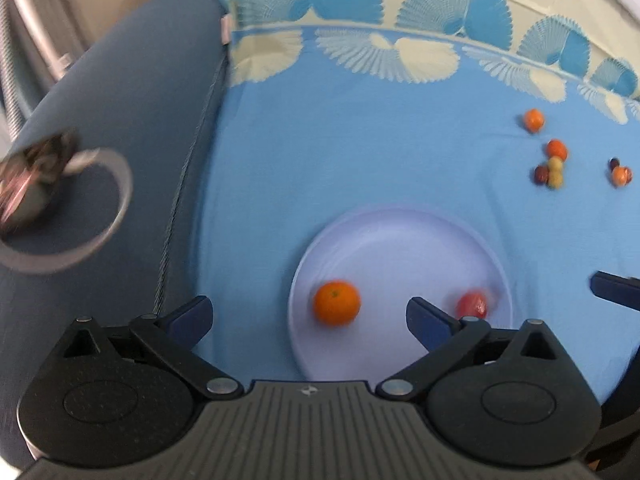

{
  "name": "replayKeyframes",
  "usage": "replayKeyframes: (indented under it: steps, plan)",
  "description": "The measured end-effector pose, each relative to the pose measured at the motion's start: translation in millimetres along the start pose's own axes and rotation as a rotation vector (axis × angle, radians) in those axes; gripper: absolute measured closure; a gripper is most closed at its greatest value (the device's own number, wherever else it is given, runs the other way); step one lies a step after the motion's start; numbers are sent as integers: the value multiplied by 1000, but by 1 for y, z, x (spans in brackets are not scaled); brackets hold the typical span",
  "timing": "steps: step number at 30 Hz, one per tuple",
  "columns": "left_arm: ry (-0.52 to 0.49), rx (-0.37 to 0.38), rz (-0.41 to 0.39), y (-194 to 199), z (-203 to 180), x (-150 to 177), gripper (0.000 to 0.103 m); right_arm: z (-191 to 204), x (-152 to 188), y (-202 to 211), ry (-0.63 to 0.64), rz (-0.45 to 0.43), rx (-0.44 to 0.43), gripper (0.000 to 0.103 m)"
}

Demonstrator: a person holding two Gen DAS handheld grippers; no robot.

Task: Organize fruits
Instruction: 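Open both tools to release the orange and apple onto the plate, then withdraw both tools from the plate and move toward the fruit cluster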

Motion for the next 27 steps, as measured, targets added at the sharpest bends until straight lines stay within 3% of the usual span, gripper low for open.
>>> replayKeyframes:
  steps: [3,6,9,16,27]
  plan:
    - [38,-8,49,8,2,30,0,5,25,15,-56,44,-29,1]
    - [80,-58,47,20,10,56,0,13,40,28,-58,55,-39,1]
    - [107,-82,28,33,17,68,0,10,37,46,-76,-8,9,1]
    - [134,-94,-4,61,9,87,0,16,49,79,-71,-82,22,1]
    - [83,-103,-61,89,-10,108,0,22,59,111,-64,-168,42,1]
Point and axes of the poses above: each gripper's, at about its wrist camera, not at the fingertips, and y roughly against the way its jaws point, z to its left, x to its underside, the point moved 8 cm from there along -y, roughly the way its jaws point, and after that the axes turned 14 degrees about z, right-handed, at the moved point
